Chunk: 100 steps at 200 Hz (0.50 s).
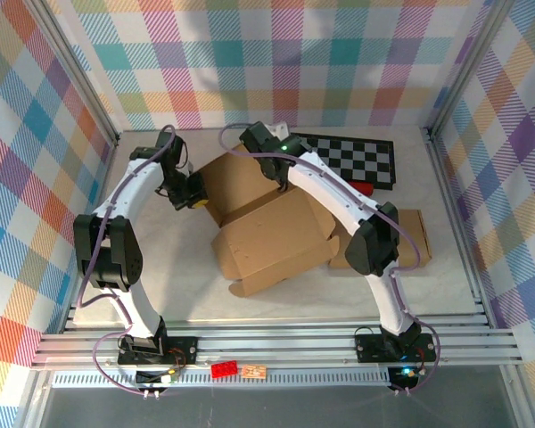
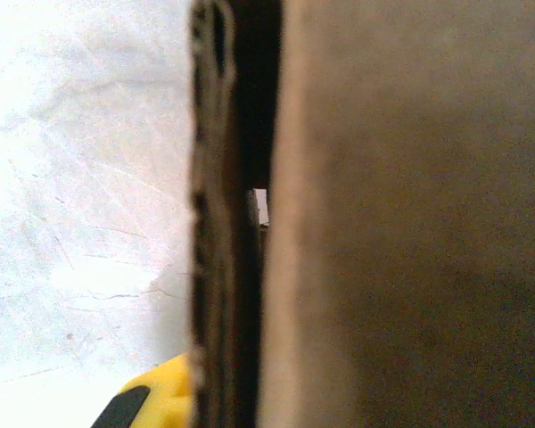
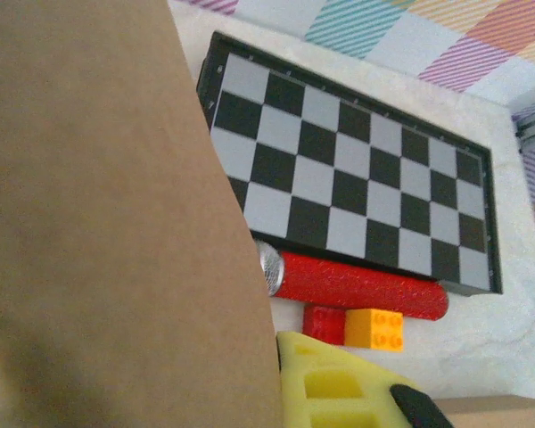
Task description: Fold the paper box
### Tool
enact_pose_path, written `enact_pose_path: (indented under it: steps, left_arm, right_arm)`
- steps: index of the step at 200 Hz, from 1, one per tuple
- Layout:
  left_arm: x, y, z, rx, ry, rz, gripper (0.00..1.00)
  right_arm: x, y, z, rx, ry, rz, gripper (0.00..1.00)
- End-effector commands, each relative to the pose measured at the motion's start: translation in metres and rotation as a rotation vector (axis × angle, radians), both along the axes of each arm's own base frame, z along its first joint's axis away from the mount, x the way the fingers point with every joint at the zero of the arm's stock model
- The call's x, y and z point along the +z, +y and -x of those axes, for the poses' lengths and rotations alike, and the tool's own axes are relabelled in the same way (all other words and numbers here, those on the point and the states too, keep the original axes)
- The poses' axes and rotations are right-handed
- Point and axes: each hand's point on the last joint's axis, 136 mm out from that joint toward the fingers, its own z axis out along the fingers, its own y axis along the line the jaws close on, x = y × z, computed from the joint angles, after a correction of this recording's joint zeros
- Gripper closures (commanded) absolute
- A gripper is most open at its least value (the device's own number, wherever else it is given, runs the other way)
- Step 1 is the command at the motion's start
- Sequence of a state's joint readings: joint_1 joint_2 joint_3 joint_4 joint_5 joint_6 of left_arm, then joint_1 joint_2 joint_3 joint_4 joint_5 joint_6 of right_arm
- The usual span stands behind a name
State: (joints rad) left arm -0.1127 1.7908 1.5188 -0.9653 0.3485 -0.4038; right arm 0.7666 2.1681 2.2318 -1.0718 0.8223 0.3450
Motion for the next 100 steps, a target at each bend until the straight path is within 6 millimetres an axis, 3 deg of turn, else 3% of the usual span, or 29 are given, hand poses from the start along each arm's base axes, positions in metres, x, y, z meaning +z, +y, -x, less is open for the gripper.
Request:
enact_pose_path:
  steps: [1, 49, 100]
  left_arm:
    - [-0.013, 0.002, -0.004, 0.045, -0.02, -0.003, 0.92]
    - [-0.047, -0.002, -0.011, 0.084, -0.023, 0.031, 0.76]
    - [-0.069, 0.004, -0.009, 0.099, 0.009, -0.038, 0.74]
  right_arm:
    - [-0.028, 0.009, 0.003, -0.034, 0.037, -0.053, 1.0]
    - [-0.058, 0.012, 0.008, -0.015, 0.111, -0.027, 1.0]
    - [-0.072, 0.006, 0.018, -0.042, 0.171, -0.022, 1.0]
